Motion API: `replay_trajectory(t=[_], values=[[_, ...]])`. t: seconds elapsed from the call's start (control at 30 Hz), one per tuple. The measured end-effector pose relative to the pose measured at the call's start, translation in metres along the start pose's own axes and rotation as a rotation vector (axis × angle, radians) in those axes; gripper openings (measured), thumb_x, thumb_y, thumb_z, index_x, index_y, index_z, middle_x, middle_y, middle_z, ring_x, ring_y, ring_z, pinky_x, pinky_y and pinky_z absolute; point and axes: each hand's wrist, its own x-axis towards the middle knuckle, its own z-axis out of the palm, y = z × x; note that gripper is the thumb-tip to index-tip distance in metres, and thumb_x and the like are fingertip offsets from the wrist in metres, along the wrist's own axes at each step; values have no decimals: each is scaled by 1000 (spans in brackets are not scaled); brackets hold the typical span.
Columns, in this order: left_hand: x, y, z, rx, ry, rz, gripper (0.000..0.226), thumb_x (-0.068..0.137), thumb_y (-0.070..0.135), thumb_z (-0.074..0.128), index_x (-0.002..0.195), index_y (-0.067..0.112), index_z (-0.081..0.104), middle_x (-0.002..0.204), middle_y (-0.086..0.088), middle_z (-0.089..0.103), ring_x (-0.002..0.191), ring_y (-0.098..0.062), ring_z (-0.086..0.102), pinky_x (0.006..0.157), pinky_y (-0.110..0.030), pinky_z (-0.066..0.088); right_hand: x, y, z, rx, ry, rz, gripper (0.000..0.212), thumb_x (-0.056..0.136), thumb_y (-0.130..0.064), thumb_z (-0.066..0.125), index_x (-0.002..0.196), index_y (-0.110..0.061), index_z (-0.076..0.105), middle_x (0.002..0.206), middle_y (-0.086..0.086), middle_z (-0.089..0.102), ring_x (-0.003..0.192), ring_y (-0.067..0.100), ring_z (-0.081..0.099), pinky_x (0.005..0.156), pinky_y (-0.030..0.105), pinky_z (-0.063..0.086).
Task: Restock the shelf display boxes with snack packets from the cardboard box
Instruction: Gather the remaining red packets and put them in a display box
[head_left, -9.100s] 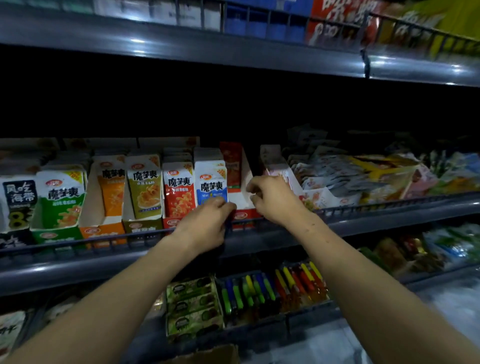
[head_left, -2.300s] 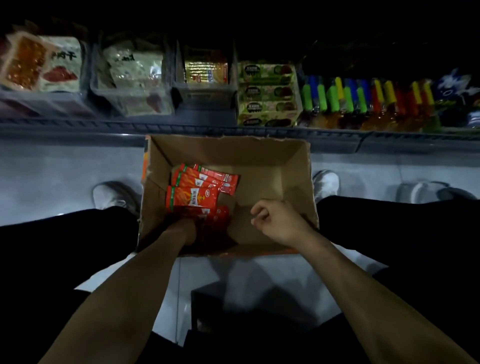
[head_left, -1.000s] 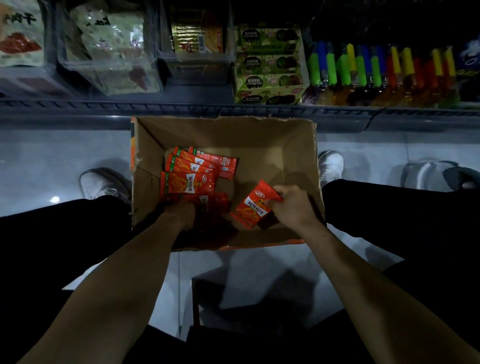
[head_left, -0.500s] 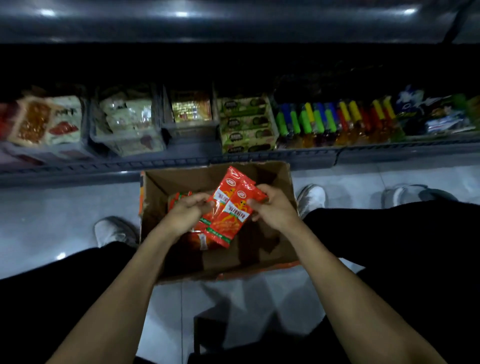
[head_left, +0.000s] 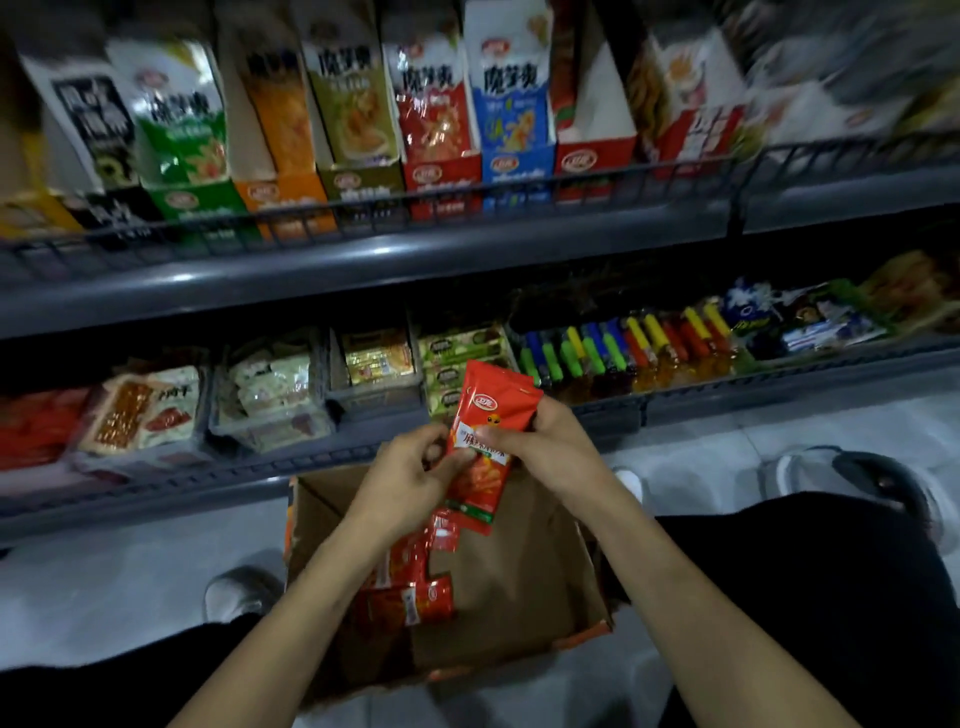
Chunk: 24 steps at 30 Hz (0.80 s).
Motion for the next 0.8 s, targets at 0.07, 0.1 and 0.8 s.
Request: replay_trajectory(t=[0.07, 0.1, 0.8], values=[[12, 20, -6, 97, -6, 63, 16, 93, 36, 59, 85, 22, 62, 60, -1, 60, 49, -8, 52, 50, -32, 40, 1, -24, -14, -38, 7, -81, 26, 78, -21, 80, 102, -19, 71, 94, -5, 75, 90, 9, 71, 88, 36, 55], [18, 28, -9, 137, -9, 91, 20, 94, 38, 57, 84, 22, 62, 63, -1, 62, 53, -10, 55, 51, -34, 41, 4, -34, -21, -58, 25, -109, 27, 78, -21, 80, 103, -18, 70, 94, -5, 75, 88, 8, 71, 86, 35, 56], [182, 255, -45, 1270, -69, 146, 57, 87, 31, 51, 142, 31, 36, 135, -5, 54, 124, -29, 50, 103, -42, 34, 89, -264, -152, 1, 461, -501, 21, 89, -27, 57, 108, -35, 51, 101, -7, 68, 93, 17, 67, 88, 47, 54]])
